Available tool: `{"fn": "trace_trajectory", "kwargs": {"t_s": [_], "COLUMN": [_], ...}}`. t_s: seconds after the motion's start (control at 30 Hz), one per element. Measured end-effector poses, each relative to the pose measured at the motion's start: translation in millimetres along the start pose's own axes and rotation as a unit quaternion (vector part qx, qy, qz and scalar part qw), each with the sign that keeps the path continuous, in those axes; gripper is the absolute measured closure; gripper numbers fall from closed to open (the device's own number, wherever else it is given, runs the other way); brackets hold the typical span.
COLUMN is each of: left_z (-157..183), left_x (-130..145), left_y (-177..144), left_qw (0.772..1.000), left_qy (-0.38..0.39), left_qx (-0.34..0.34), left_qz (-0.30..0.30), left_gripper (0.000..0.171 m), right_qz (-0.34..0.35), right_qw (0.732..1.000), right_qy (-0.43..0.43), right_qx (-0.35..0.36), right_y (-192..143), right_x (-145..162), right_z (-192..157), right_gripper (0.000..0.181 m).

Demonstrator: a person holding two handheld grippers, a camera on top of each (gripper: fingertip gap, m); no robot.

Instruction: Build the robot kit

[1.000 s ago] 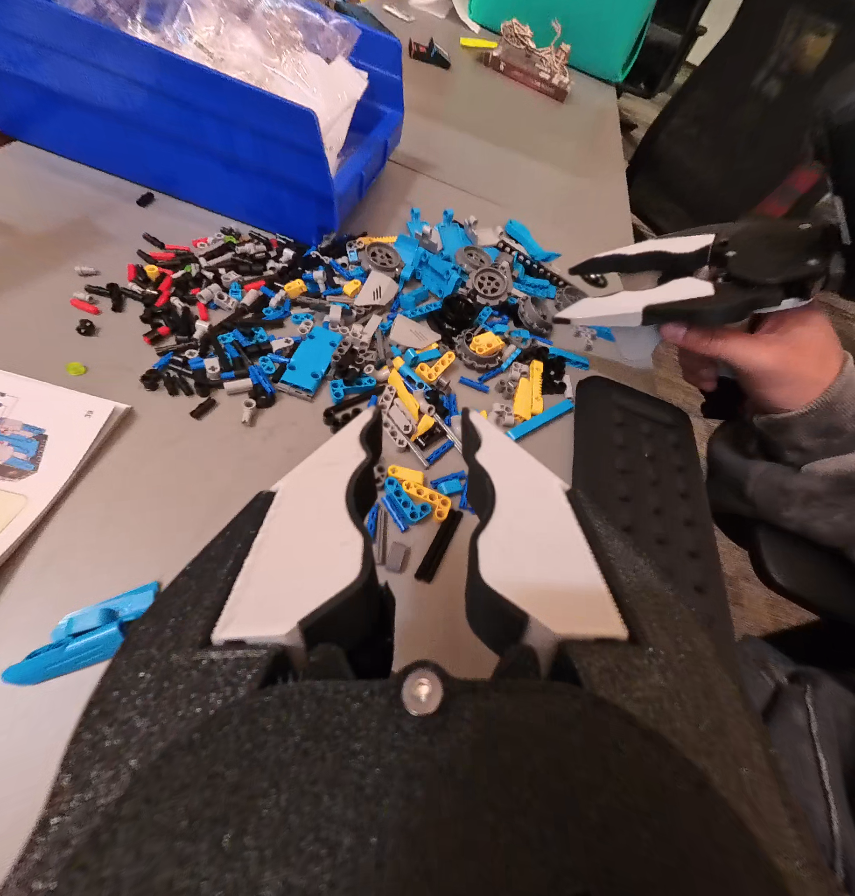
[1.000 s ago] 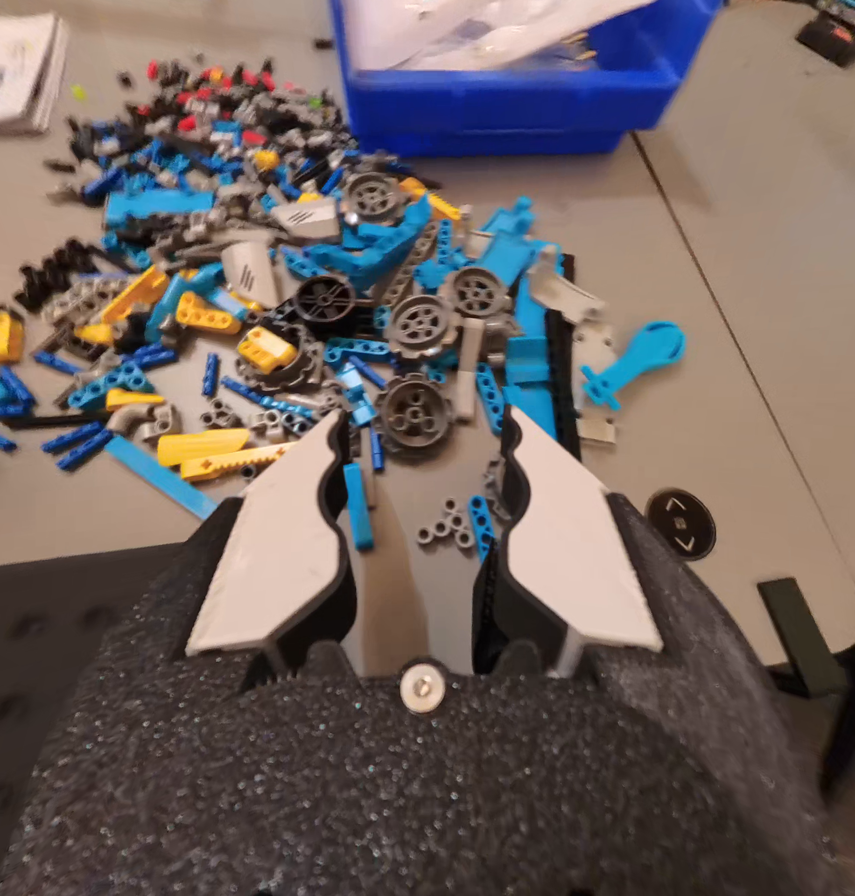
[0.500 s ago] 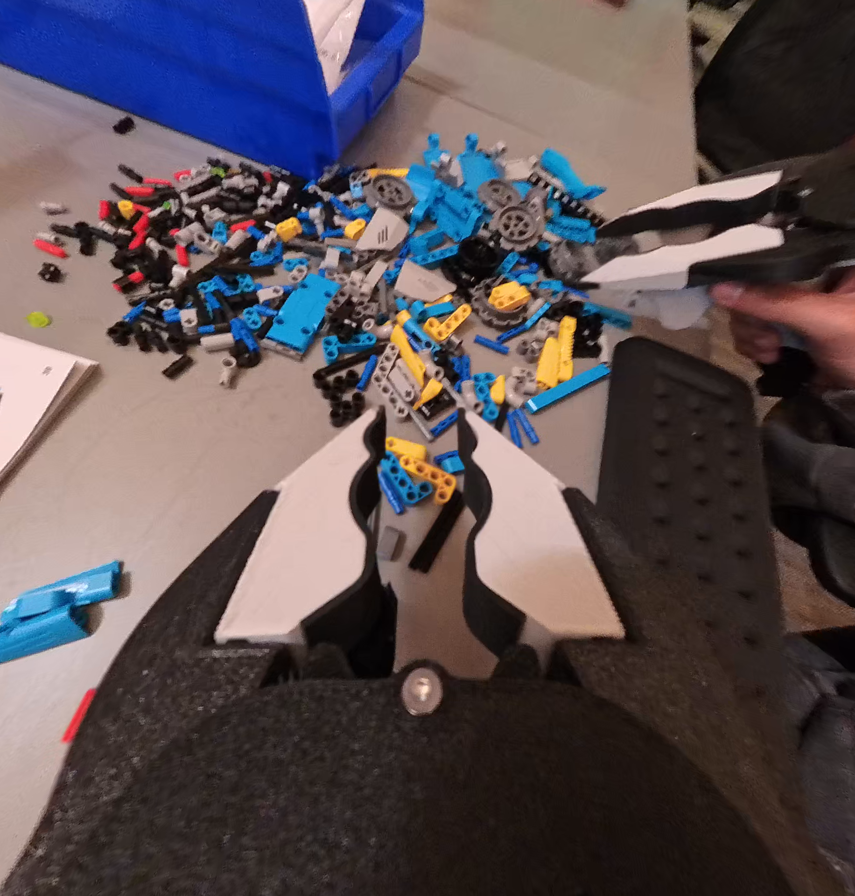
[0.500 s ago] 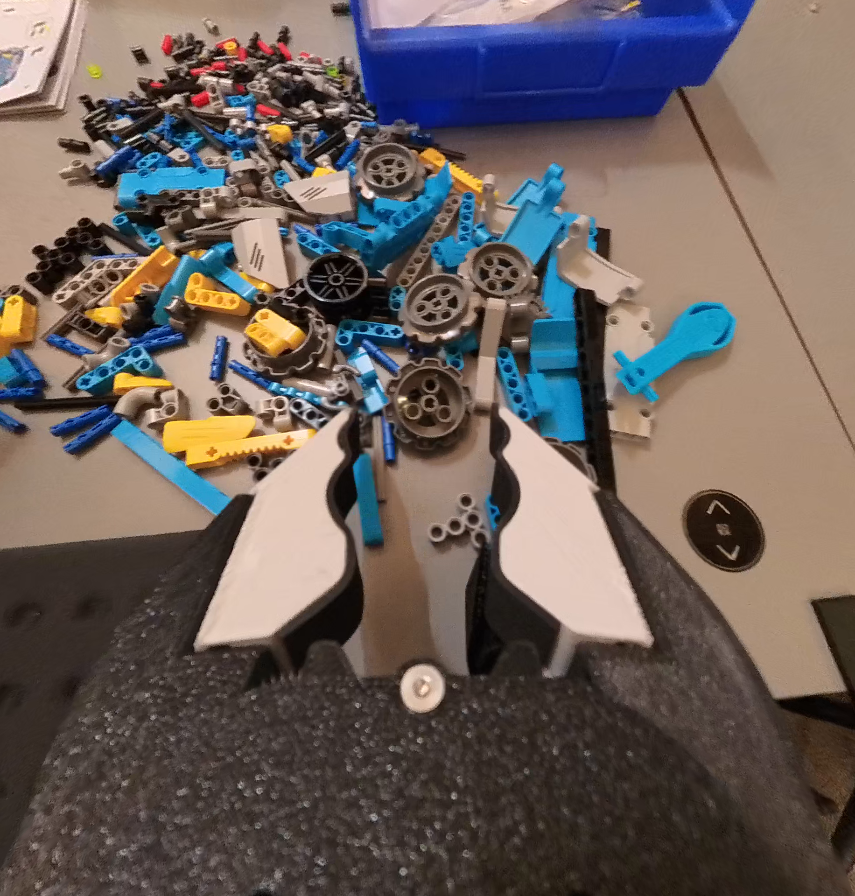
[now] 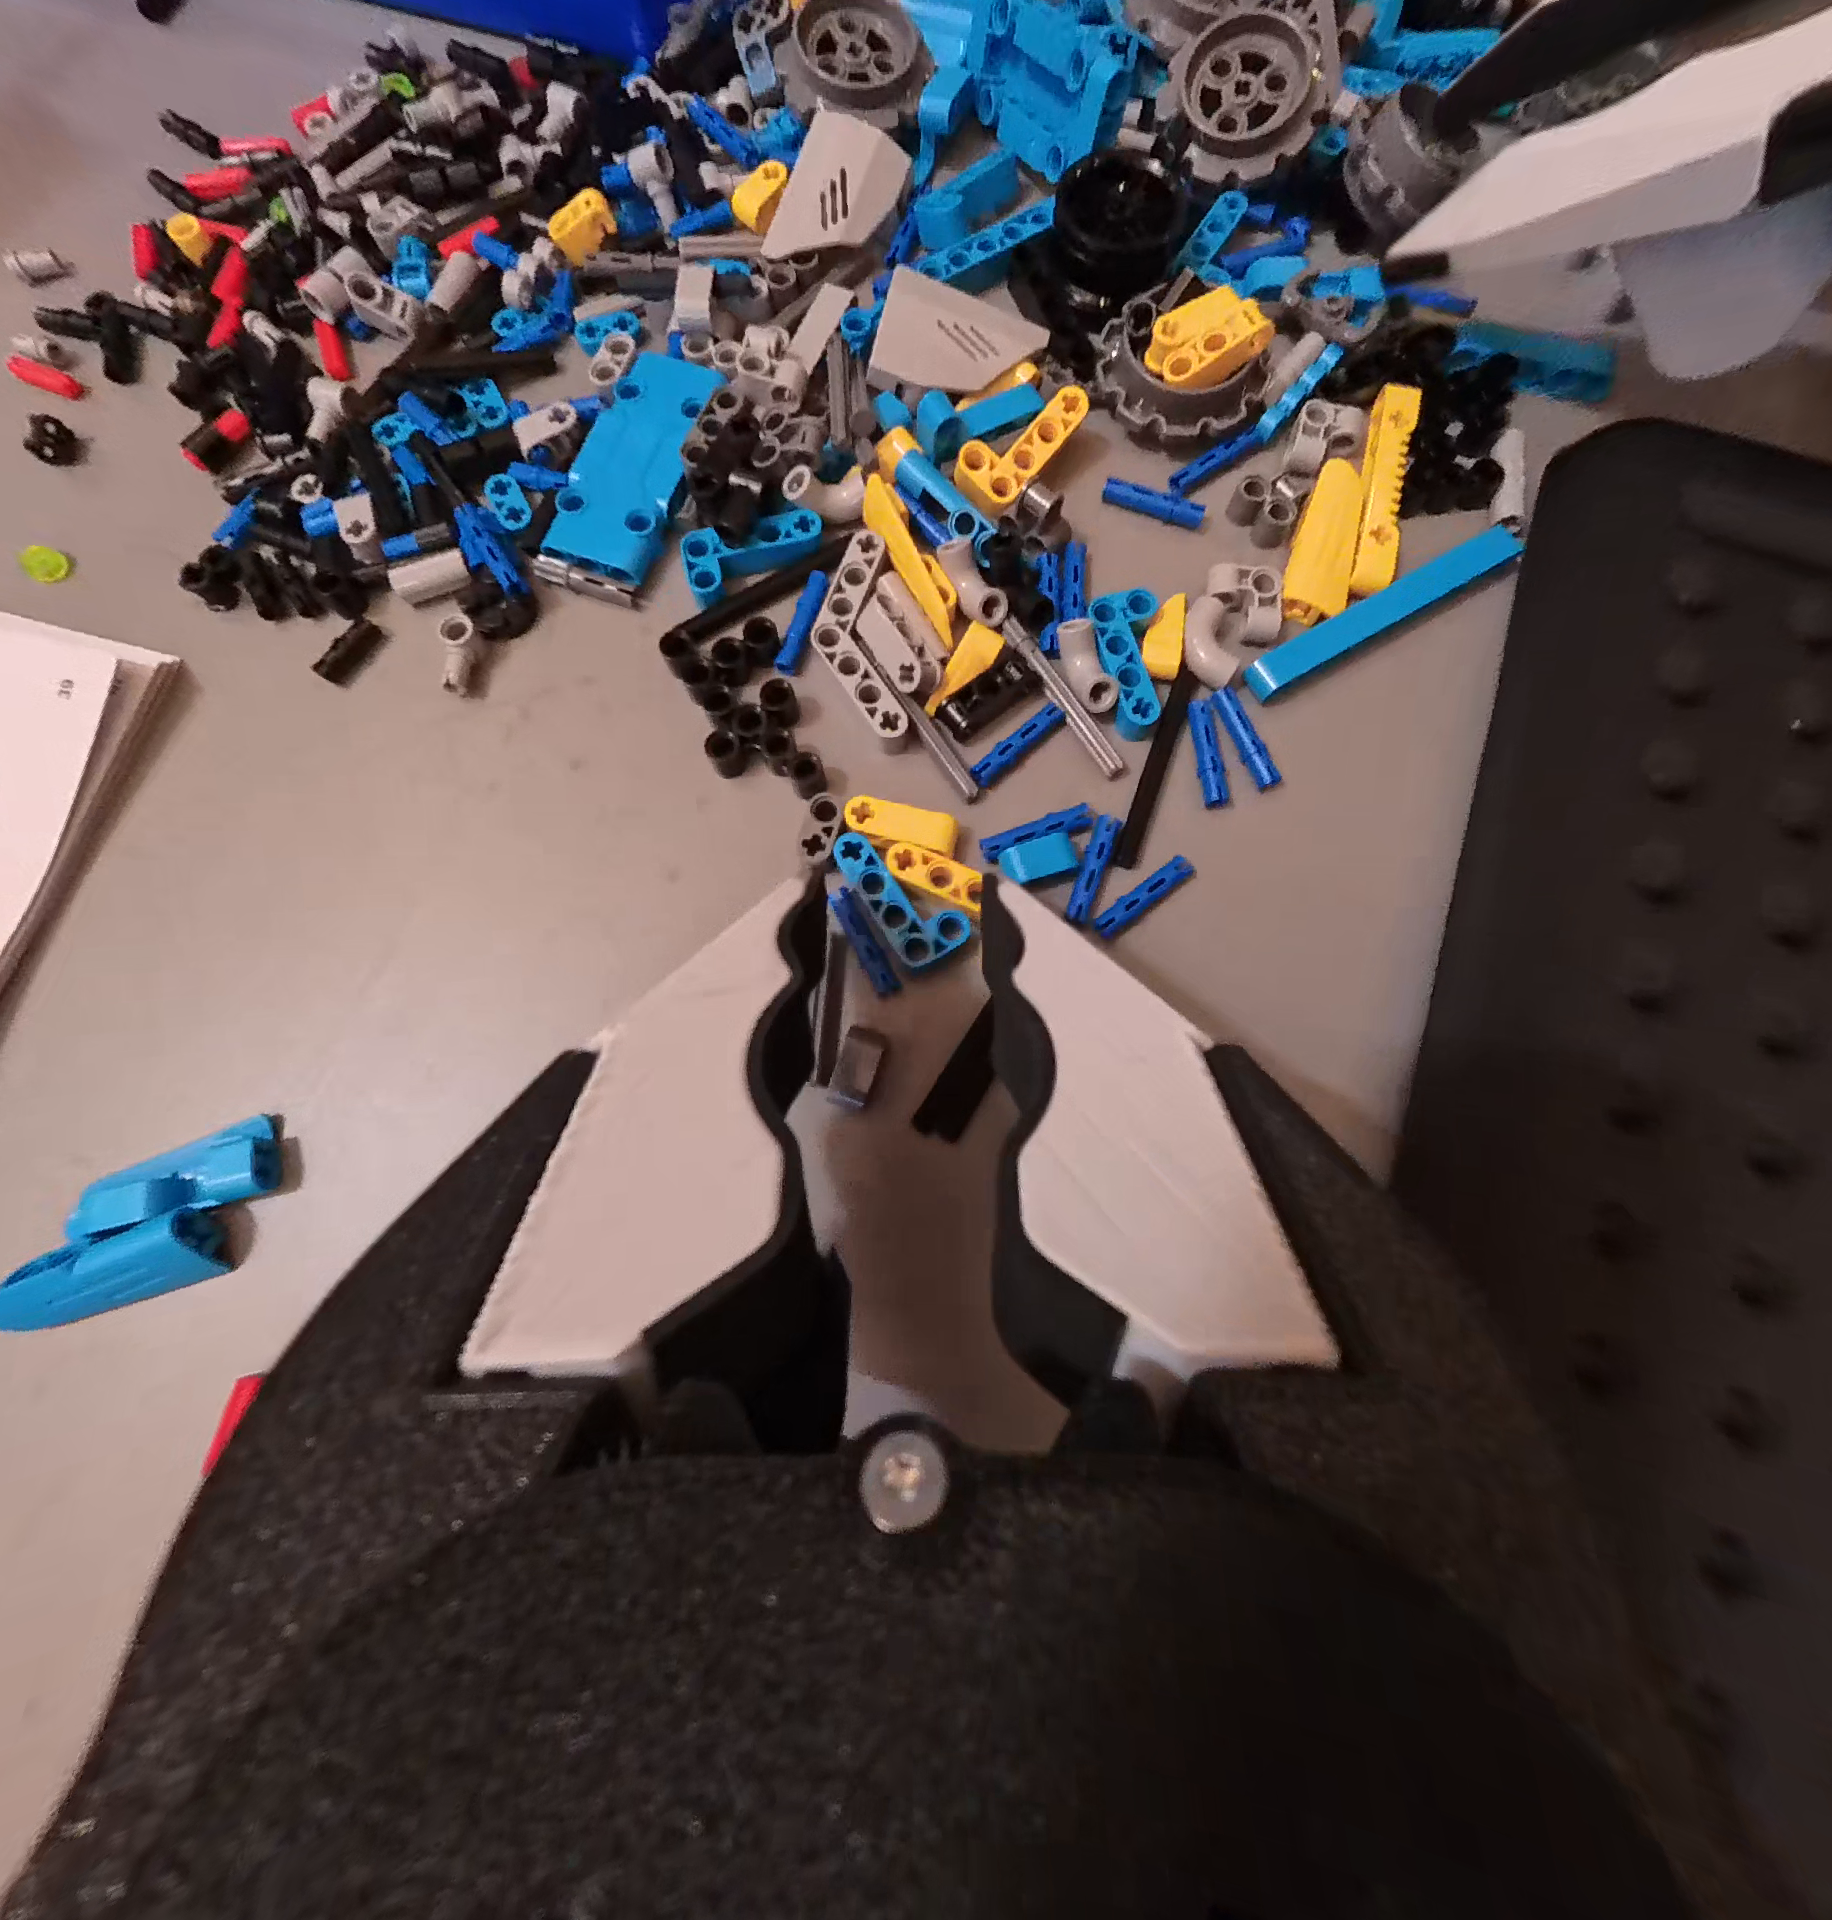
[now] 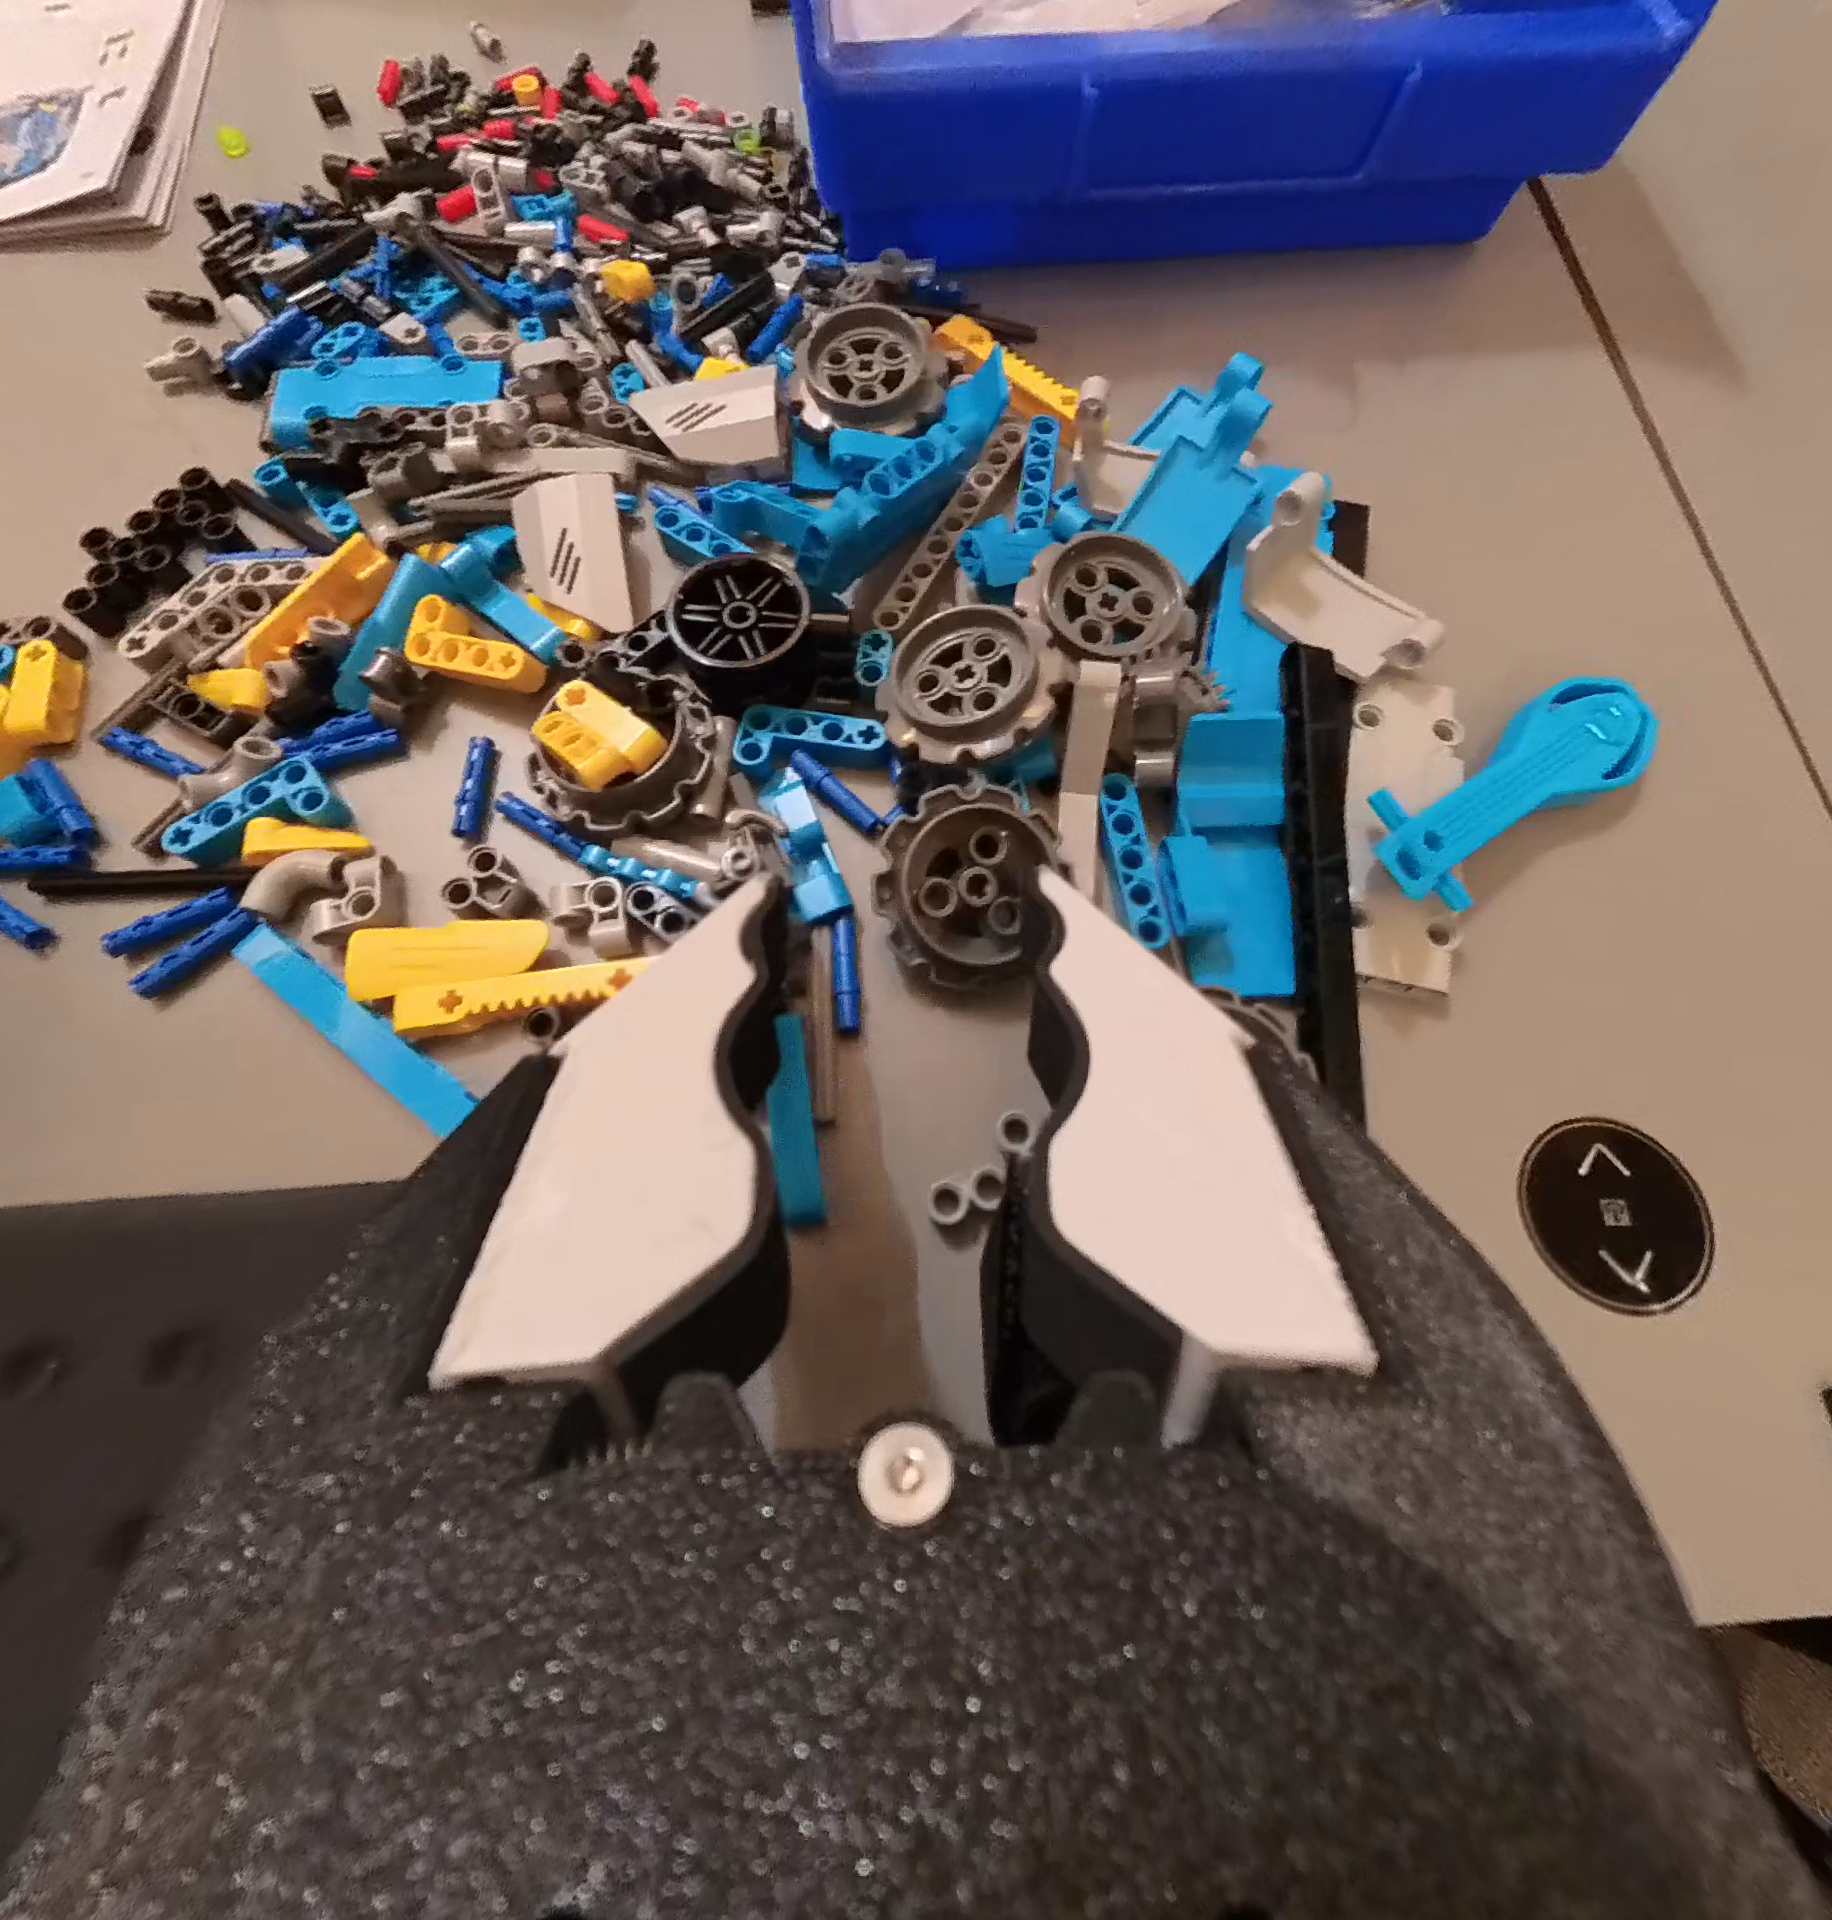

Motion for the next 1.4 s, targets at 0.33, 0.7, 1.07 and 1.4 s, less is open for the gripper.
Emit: {"fn": "trace_trajectory", "kwargs": {"t_s": [0.33, 0.7, 1.07, 1.4], "left_z": [-4, -6, -6, -6], "left_x": [5, 6, 7, 7], "left_y": [0, 0, -1, -1], "left_qw": [1.0, 0.999, 0.999, 0.999], "left_qy": [-0.017, -0.026, -0.029, -0.027], "left_qx": [0.022, 0.036, 0.041, 0.04], "left_qz": [-0.001, 0.008, 0.009, 0.01], "left_gripper": [0.143, 0.141, 0.141, 0.14], "right_qz": [0.026, -0.021, -0.039, -0.042], "right_qw": [0.987, 0.973, 0.983, 0.988], "right_qy": [-0.068, -0.184, -0.143, -0.12], "right_qx": [-0.144, -0.135, -0.11, -0.091], "right_y": [-24, 16, 30, 33], "right_x": [-38, -37, -44, -48], "right_z": [-79, -114, -102, -87], "right_gripper": [0.141, 0.143, 0.15, 0.154]}}
Point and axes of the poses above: each gripper's, where its closed fingertips meet, y out along the fingers, x out of its underside, z = x × y across the jaws, the point moved 4 cm from there along -y, back along the fingers, and after that the axes turned 15 degrees about x, right-handed, at the moved point
